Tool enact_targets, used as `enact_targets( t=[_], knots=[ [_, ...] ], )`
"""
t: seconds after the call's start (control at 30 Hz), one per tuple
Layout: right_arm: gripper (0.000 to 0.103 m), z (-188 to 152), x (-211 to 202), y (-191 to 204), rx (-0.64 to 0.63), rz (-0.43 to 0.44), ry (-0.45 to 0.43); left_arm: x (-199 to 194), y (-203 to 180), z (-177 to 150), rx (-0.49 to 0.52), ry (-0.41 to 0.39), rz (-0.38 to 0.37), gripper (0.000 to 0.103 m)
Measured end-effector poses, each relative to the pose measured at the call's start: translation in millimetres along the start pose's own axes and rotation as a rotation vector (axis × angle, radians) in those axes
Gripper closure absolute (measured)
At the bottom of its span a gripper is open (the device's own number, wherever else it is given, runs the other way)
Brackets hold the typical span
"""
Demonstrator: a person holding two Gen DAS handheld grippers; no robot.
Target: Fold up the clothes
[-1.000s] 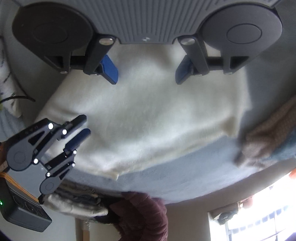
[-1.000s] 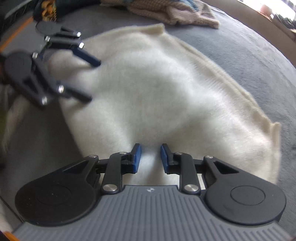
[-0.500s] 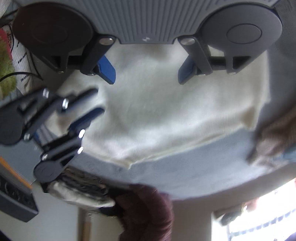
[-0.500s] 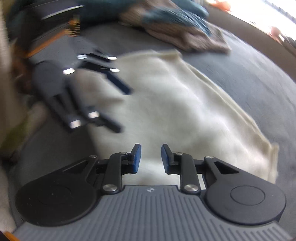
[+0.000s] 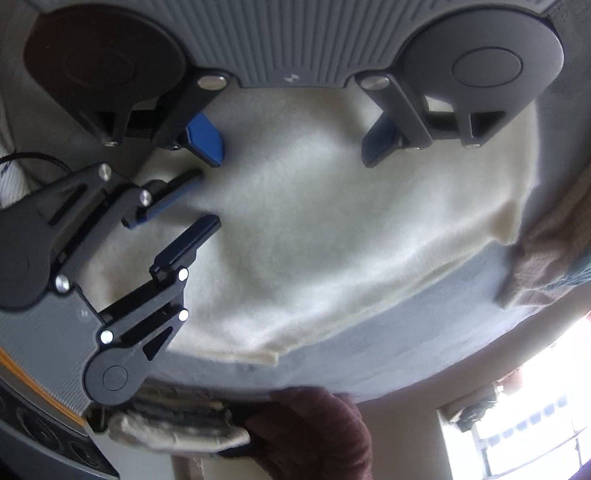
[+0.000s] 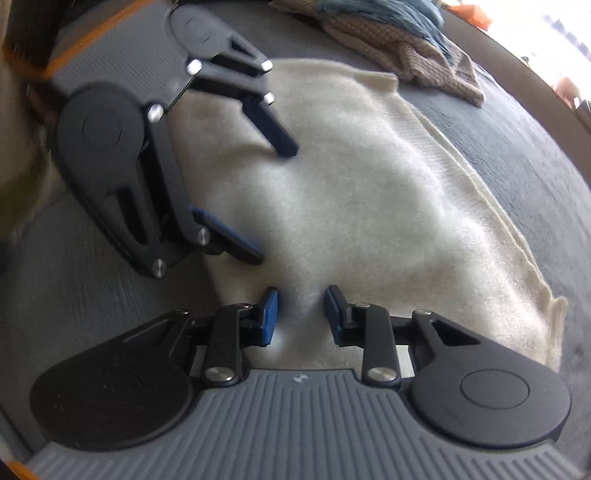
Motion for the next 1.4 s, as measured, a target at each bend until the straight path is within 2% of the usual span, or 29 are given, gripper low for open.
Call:
enact_targets(
  t=[0.1,0.17,0.23,0.3,0.33,0.4,0.5,0.57,0.6,0.67,0.73,0.8,0.87,0.9,0.97,1.0,1.07,1.1,1.2,1.3,1.33,1.37,1.4],
  knots=[
    [0.077,15,-22,-22,0.137,-0.011,-0.098,-22,11,10,-0.018,-0.082,0.061,0.021],
    [0.077,22,-34,-35,0.206,-0.025,-0.161,-20,21,12,-0.054,-0.078,0.084,0.021],
    [0.077,17,-24,-39,0.237,-0.051,-0.121,1,30,3,-0.110,0.015,0.086,0.021],
    [0.077,0,5,-40,0.289,-0.058,0.000,13,37,-9,-0.185,0.060,0.084,0.019],
    [0.077,-10,18,-40,0.338,-0.056,0.055,11,38,-8,-0.204,0.052,0.084,0.020],
    [0.077,-7,13,-45,0.384,-0.048,0.048,0,39,1,-0.210,0.016,0.068,0.021],
    [0.077,9,-11,-62,0.432,-0.078,-0.072,-9,44,11,-0.208,-0.047,0.076,0.020],
    [0.077,9,-13,-77,0.496,-0.123,-0.092,5,50,4,-0.235,0.014,0.084,0.020],
    [0.076,4,-6,-83,0.521,-0.146,-0.064,13,53,0,-0.249,0.048,0.088,0.019],
    [0.077,-20,16,-91,0.596,-0.154,0.056,12,58,-2,-0.279,0.034,0.080,0.018],
    [0.077,-30,9,-100,0.682,-0.129,0.039,6,63,2,-0.291,-0.006,0.077,0.020],
    [0.077,-21,-6,-108,0.700,-0.140,-0.015,-1,70,14,-0.280,-0.059,0.089,0.019],
    [0.076,-8,-23,-115,0.681,-0.197,-0.096,-4,80,25,-0.271,-0.093,0.110,0.018],
    [0.076,-8,-22,-121,0.687,-0.221,-0.103,3,89,22,-0.298,-0.078,0.121,0.017],
    [0.075,-13,-13,-136,0.709,-0.259,-0.102,20,107,13,-0.366,-0.035,0.143,0.017],
    [0.075,-22,-1,-142,0.729,-0.271,-0.054,28,117,8,-0.400,-0.013,0.154,0.016],
    [0.074,-50,20,-146,0.804,-0.241,0.015,29,126,5,-0.458,-0.038,0.144,0.017],
    [0.074,-55,20,-147,0.836,-0.228,0.007,25,127,8,-0.468,-0.062,0.145,0.017],
    [0.073,-43,4,-151,0.792,-0.256,-0.036,18,124,24,-0.410,-0.122,0.154,0.016],
    [0.072,-36,-8,-159,0.785,-0.293,-0.122,30,127,28,-0.384,-0.112,0.159,0.014],
    [0.071,-36,0,-165,0.797,-0.300,-0.111,40,127,24,-0.403,-0.077,0.171,0.014],
    [0.071,-42,13,-168,0.813,-0.296,-0.068,44,126,21,-0.411,-0.074,0.183,0.014],
    [0.070,-49,22,-169,0.821,-0.293,-0.061,46,125,18,-0.416,-0.078,0.195,0.013]
  ],
)
Point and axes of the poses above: each gripper's, at about its wrist camera, not at the fingertips, and x roughly the way its jaws point, y to its left, z to its top, the point moved 4 cm from there along x, roughly the way its jaws point, and after that the axes turned 5 degrees about -z, right-handed, at the moved point
